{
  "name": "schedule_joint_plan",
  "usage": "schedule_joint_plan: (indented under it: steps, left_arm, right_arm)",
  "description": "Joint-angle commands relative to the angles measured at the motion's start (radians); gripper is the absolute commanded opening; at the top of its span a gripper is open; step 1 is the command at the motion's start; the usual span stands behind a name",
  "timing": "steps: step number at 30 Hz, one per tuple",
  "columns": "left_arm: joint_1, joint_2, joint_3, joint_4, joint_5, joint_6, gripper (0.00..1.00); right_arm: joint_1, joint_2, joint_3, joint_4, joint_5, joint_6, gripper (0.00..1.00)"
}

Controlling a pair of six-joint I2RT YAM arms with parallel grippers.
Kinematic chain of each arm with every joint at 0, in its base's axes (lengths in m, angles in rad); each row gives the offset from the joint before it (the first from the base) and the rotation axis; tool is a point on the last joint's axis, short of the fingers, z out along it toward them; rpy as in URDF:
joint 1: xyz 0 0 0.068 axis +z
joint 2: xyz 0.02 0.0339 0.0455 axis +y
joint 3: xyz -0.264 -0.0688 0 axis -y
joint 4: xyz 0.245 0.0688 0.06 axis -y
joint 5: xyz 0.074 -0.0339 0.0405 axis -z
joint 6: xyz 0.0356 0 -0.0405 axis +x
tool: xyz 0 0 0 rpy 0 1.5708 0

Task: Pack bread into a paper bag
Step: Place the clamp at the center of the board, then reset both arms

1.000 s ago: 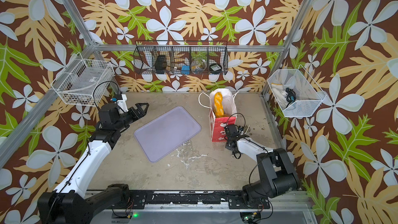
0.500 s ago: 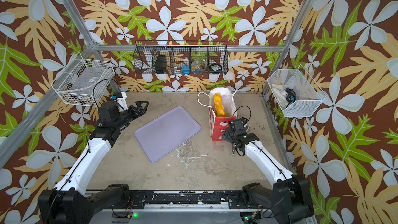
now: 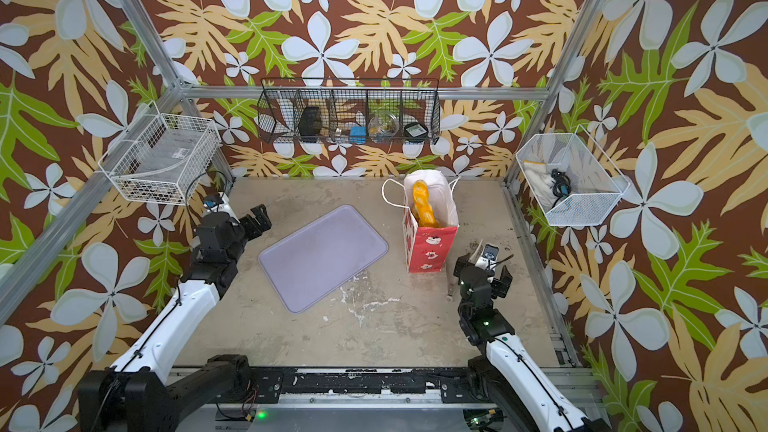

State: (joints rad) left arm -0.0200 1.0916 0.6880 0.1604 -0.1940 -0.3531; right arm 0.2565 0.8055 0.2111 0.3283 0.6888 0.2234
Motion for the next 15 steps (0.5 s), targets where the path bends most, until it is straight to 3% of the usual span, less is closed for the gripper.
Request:
schedule_joint_plan:
  steps: [1, 6, 11, 14, 15]
  left_arm:
    - [0.000, -0.007, -0.127, 0.311, -0.136, 0.111, 1.00]
    - [0.001, 0.053, -0.256, 0.547, -0.072, 0.121, 1.00]
    - [0.000, 0.135, -0.327, 0.690, -0.016, 0.271, 1.00]
    - [0.000, 0.170, -0.351, 0.753, 0.074, 0.344, 1.00]
    - [0.000, 0.181, -0.364, 0.813, 0.100, 0.337, 1.00]
  right_arm:
    - [-0.002, 0.140, -0.088, 0.493, 0.015, -0.124, 1.00]
    - [-0.017, 0.461, -0.141, 0.954, -0.079, -0.262, 1.00]
    - [-0.079, 0.639, -0.121, 1.106, -0.203, -0.241, 1.00]
    - [-0.112, 0.603, -0.118, 1.016, -0.304, -0.207, 1.00]
    - [-0.139, 0.631, -0.135, 1.071, -0.368, -0.203, 1.00]
